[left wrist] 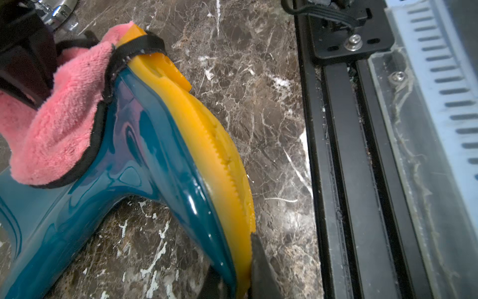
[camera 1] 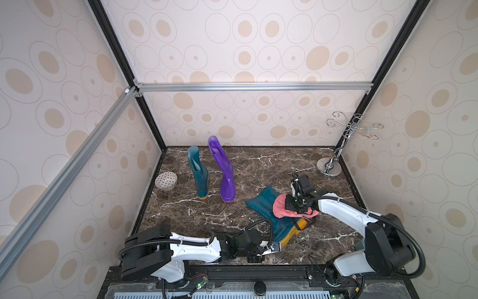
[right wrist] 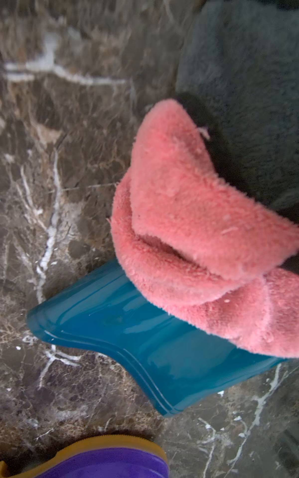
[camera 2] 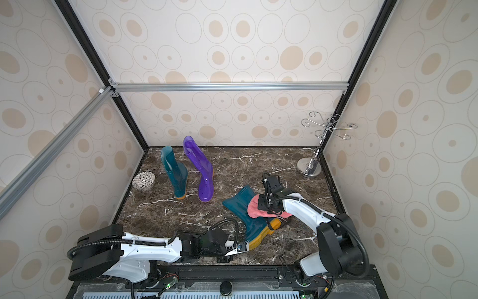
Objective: Wipe the rubber boots with a cloth
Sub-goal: Wipe the dirt off the rubber boot.
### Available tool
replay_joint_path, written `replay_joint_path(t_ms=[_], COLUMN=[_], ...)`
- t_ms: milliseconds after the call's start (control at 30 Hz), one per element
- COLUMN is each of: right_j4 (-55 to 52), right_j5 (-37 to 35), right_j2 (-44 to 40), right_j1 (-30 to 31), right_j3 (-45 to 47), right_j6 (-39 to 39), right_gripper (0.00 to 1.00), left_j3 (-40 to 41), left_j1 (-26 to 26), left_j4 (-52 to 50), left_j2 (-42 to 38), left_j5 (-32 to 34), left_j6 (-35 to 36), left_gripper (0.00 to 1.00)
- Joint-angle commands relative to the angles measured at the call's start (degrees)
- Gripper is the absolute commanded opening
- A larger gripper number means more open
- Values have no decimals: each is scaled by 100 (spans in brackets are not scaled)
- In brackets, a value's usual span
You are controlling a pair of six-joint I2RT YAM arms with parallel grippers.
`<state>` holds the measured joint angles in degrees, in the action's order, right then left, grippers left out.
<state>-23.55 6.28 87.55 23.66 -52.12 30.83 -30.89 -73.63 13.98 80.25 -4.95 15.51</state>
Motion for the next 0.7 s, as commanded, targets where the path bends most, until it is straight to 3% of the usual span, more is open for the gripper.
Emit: replay_joint_path(t_ms=[0, 233, 400, 567, 667], right_j4=[631, 1446, 1314, 1465, 1003], right_j5=[445, 881, 398, 34, -137], right_j2=[321, 1199, 1545, 518, -358], right_j1=[-24, 11, 42, 8, 17], right_j3=[-326, -1213, -1565, -436, 172], right_j6=[11, 336, 397, 594, 673], right_gripper=[0, 0, 0, 0, 0], left_j3=[-109, -107, -110, -48, -108], left_j1=[-28, -37, -43, -126, -139], left_j4=[459, 536, 487, 471, 405], left_j2=[-108, -93, -109, -220, -208], left_j5=[40, -20, 4, 176, 244], left_j6=[137, 141, 182, 224, 255], left_gripper=[0, 0, 0, 0, 0])
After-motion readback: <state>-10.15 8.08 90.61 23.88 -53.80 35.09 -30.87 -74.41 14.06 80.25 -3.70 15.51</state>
